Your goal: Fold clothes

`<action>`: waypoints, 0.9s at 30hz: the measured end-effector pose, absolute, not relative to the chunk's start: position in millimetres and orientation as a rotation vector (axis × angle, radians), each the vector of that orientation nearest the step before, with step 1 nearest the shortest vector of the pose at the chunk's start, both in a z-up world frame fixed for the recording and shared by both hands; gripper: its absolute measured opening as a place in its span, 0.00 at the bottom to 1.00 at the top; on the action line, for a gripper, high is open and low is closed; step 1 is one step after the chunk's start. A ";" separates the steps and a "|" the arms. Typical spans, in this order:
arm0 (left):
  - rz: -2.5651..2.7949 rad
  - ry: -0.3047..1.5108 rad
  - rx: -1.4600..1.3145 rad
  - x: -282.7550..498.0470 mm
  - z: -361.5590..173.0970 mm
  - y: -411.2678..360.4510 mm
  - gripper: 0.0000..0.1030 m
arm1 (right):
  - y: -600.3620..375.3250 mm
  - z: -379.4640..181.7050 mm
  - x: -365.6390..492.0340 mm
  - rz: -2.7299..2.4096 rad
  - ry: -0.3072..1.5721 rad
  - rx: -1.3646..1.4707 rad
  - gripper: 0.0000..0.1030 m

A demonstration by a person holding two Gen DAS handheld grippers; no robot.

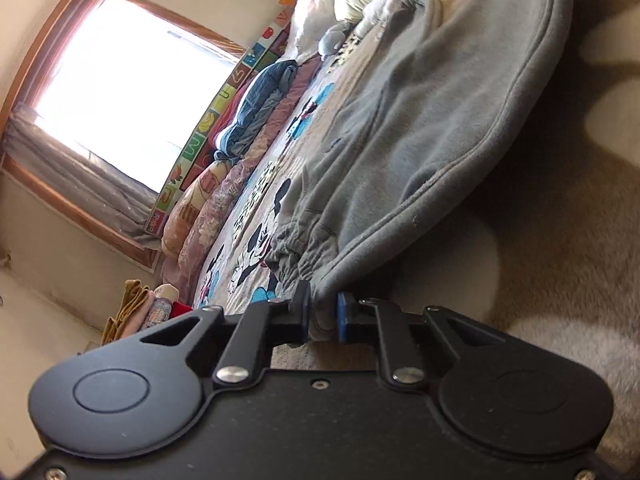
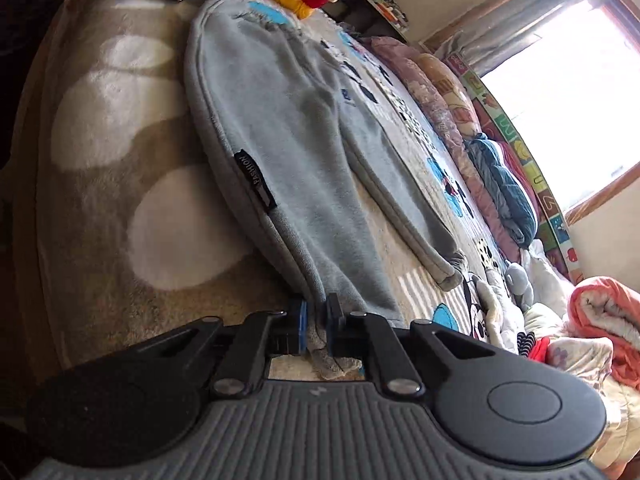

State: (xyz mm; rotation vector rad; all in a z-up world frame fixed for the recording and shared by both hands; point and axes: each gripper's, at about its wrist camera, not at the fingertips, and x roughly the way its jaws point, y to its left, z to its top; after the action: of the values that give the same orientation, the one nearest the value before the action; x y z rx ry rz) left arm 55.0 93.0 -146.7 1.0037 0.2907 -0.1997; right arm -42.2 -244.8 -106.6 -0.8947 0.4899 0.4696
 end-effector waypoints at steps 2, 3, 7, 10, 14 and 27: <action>-0.194 0.284 0.870 60.7 -129.9 95.4 0.11 | -253.7 -90.7 -32.7 0.453 0.494 -0.815 0.09; -0.191 0.280 0.803 63.6 -121.5 96.6 0.10 | -258.7 -82.8 -27.1 0.444 0.496 -0.776 0.09; -0.158 0.254 0.597 77.6 -92.1 99.1 0.10 | -276.7 -52.2 -0.5 0.411 0.502 -0.647 0.09; -0.142 0.273 0.487 93.9 -79.2 97.1 0.09 | -283.5 -32.5 21.4 0.394 0.500 -0.606 0.09; -0.120 0.304 0.392 119.3 -65.9 94.3 0.09 | -284.5 -14.3 64.0 0.394 0.533 -0.607 0.09; -0.130 0.468 0.288 193.7 -63.4 113.6 0.09 | -269.5 -5.8 201.5 0.421 0.710 -0.663 0.09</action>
State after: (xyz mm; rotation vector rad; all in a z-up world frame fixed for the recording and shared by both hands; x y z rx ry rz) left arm 193.7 113.6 -63.4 0.2876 0.4679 -0.1299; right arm 201.5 -269.5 -5.8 -0.6632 0.7101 0.4211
